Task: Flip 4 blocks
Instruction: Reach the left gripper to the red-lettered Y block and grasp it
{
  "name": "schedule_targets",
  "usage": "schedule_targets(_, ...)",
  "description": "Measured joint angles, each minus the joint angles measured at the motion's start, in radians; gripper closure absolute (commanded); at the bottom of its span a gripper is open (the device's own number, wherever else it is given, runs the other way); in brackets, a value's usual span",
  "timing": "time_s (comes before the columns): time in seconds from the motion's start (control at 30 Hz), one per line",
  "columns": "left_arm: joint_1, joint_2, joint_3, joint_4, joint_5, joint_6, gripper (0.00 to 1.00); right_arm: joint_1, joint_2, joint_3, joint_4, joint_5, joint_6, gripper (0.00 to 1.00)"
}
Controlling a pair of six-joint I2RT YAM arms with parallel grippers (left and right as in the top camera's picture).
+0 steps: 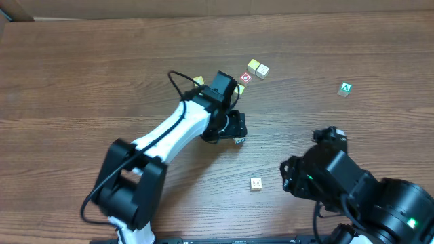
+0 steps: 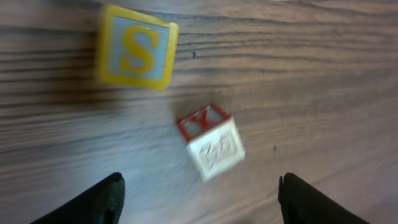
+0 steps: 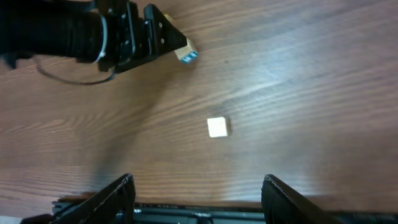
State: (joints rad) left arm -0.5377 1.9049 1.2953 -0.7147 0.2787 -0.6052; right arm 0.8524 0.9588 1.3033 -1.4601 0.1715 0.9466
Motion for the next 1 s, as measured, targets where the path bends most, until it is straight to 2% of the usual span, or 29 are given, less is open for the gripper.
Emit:
schedule_targets(0.1, -0.005, 0.050, 0.000, 0.036, 0.026, -0.050, 0.37, 0.000, -0.012, 0.000, -0.039, 0.000, 0.011, 0.34)
schedule_targets(0.27, -0.005, 0.090, 0.000, 0.057, 0.053, -0.101, 0.56, 0.000, -0.008, 0.000, -0.055, 0.000, 0.022, 0.34)
schedule_targets(0.43, -0.005, 0.090, 0.000, 0.057, 0.067, -0.118, 0.68, 0.000, -0.008, 0.000, -0.058, 0.001, 0.022, 0.33)
schedule_targets(0.6, -0.005, 0.090, 0.000, 0.055, 0.077, -0.122, 0.71, 0.000, -0.007, 0.000, -0.059, 0.001, 0.022, 0.30)
schedule_targets(0.8, -0.003, 0.090, 0.013, 0.020, 0.084, -0.120, 0.79, 0.000, 0.017, 0.000, -0.060, 0.001, 0.022, 0.30)
schedule_targets(1.0, 0.018, 0.090, 0.082, -0.180, 0.058, -0.058, 0.83, 0.000, 0.053, 0.000, -0.061, 0.001, 0.022, 0.30)
